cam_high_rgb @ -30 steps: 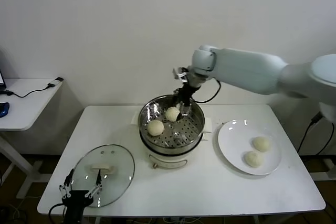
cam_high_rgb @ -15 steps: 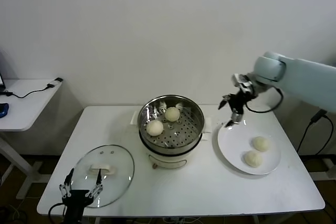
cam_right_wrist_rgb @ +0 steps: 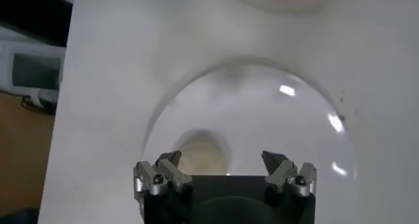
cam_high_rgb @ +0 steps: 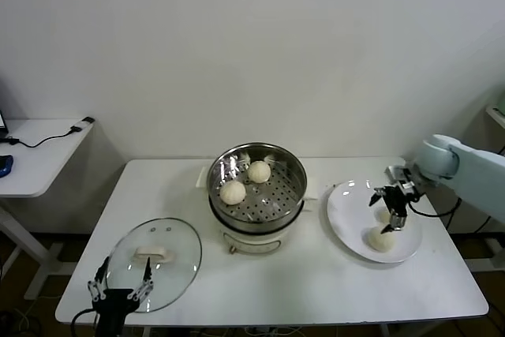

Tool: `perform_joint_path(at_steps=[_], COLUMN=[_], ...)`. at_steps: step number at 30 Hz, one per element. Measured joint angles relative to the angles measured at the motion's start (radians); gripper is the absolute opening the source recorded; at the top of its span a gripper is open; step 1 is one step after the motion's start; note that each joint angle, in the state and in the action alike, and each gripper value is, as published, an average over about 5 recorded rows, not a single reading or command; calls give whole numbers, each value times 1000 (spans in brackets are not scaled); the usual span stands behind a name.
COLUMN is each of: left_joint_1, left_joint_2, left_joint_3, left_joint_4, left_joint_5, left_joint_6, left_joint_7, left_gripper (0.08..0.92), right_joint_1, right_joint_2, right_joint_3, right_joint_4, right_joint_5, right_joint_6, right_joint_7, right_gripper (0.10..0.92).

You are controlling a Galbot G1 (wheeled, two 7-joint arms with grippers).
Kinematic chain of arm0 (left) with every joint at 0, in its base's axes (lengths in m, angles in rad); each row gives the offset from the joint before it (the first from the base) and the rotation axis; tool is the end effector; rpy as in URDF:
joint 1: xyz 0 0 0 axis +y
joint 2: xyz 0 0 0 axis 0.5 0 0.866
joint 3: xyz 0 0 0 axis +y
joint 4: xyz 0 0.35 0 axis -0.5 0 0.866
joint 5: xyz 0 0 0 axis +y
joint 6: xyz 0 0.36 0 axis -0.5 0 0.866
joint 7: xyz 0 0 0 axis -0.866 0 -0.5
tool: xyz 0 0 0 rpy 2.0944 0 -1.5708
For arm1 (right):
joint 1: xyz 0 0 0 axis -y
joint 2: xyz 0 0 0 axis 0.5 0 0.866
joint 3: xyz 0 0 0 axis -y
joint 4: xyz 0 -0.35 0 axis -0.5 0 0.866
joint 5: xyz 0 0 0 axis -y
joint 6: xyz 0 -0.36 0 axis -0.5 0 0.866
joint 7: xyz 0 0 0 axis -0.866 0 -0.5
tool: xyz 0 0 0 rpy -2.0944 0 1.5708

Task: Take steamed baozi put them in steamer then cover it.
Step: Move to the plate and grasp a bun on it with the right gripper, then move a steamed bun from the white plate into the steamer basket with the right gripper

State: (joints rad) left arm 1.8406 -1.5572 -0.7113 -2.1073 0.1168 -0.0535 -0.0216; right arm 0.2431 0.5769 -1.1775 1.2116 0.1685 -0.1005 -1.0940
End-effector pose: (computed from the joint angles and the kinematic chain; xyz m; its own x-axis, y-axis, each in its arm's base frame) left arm 0.0955 0.0600 -0.3325 -0.9691 -0.1622 0.1859 -0.1113 0.9599 0.2574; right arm 0.5068 -0.2172 -0.1916 -0.0521 -0.1350 0.9895 -0.9965 -0.0574 -0.0603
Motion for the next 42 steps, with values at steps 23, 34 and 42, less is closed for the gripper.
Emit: perform_joint_path(at_steps=[23,34,42], left_joint_1=[1,4,4], left_joint_2=[-2,-3,-3], left_joint_3=[-2,-1,4], left_joint_4=[11,13,11], left_joint_5=[8,9,13], left_joint_6=[0,-1,-2], left_joint_7=[-12,-13,-13], left_gripper=[823,823,823], right_joint_1=[-170,-160,-39], right_joint_2=[79,96,138], right_joint_3=[127,134,81], right_joint_4=[-123,-152,-168], right_joint_5=[-139,-145,-155], right_joint_6=[38,69,170], right_joint_7=[-10,-27,-67], right_gripper=[747,705,704])
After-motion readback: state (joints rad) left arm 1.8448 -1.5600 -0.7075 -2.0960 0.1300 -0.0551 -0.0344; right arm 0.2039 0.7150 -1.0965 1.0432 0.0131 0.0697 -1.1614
